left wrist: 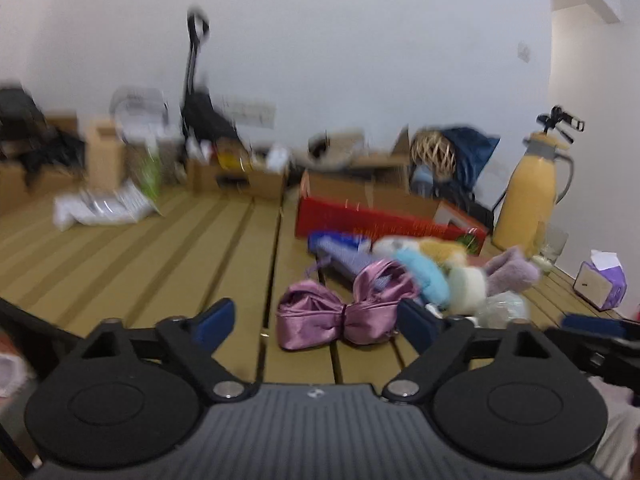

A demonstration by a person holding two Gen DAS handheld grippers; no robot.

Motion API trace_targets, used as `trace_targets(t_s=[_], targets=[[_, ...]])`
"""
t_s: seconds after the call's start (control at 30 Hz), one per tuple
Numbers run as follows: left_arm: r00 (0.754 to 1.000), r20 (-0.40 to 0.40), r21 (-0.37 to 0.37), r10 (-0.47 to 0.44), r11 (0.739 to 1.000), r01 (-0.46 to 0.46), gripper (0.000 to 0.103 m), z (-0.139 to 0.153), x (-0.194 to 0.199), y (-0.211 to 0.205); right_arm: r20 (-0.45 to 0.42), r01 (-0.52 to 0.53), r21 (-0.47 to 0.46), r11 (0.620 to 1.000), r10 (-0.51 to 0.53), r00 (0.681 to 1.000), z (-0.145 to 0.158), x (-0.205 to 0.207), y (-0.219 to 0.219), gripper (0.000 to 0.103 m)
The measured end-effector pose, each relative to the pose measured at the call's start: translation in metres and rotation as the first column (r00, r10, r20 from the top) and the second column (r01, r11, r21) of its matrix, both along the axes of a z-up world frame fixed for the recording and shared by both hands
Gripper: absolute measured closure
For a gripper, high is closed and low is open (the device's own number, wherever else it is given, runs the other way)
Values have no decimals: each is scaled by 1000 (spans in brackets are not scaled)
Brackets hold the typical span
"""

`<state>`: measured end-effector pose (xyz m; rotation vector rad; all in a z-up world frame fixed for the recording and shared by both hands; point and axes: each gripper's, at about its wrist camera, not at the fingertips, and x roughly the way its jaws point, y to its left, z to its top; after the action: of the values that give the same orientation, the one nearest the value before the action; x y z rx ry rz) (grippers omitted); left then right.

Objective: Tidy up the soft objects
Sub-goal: 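Grasp a pink satin bundle with the left tool while the right tool grasps another, then carry both pink satin bundles into the cardboard box and open both tools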

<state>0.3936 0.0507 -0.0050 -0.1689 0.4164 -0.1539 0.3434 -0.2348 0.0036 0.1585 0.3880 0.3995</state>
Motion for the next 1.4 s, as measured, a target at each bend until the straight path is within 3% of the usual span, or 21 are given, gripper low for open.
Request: trace_targets(t_s=[0.07,0.2,0.23,0.27,0.3,0.37,0.43,0.6,0.73,0.93,1.03,1.2,1.3,1.4], targets=[[997,-73,-33,4,999,-6,36,-12,34,6,-13,-11,-5,1000,11,1000,-5,39,16,21],[990,-139,-126,-27,992,9,44,-33,73,22,-118,-39,70,997,47,992,-28,108,40,43],[989,-145,-161,-42,987,18,53,-37,77,27,-145,-52,99,994,66,987,-36,124,45,45],[988,-140,-195,-72,980,44,70,-39,78,30,-156,-61,116,991,78,985,-41,136,50,45],[985,-132,-217,-107,973,77,75,-39,79,30,-157,-66,128,990,86,984,-46,146,53,45],[987,-122,-209,-108,975,80,79,-41,80,28,-163,-74,161,984,101,981,-55,161,56,51],[987,-117,-205,-108,975,82,82,-41,79,24,-179,-96,223,970,137,974,-65,172,56,70],[987,-106,-225,-123,970,96,85,-39,80,23,-135,-146,201,969,175,975,-72,174,61,77],[988,-72,-187,-139,975,124,87,-33,71,16,-135,-157,201,967,187,973,-69,164,57,83],[982,42,-178,-184,966,189,87,0,39,3,-77,-162,186,969,179,981,-39,127,44,84],[971,66,-176,-229,955,237,87,24,44,-12,-38,-144,195,970,155,987,-16,113,27,84],[948,81,-202,-306,927,317,87,69,109,-33,-9,-122,231,965,127,992,25,136,-8,84],[941,50,-208,-333,918,336,87,88,177,-51,-46,-113,278,954,130,990,47,187,-33,84],[942,-23,-213,-334,923,321,87,95,261,-71,-95,-84,263,961,112,989,64,262,-50,84]])
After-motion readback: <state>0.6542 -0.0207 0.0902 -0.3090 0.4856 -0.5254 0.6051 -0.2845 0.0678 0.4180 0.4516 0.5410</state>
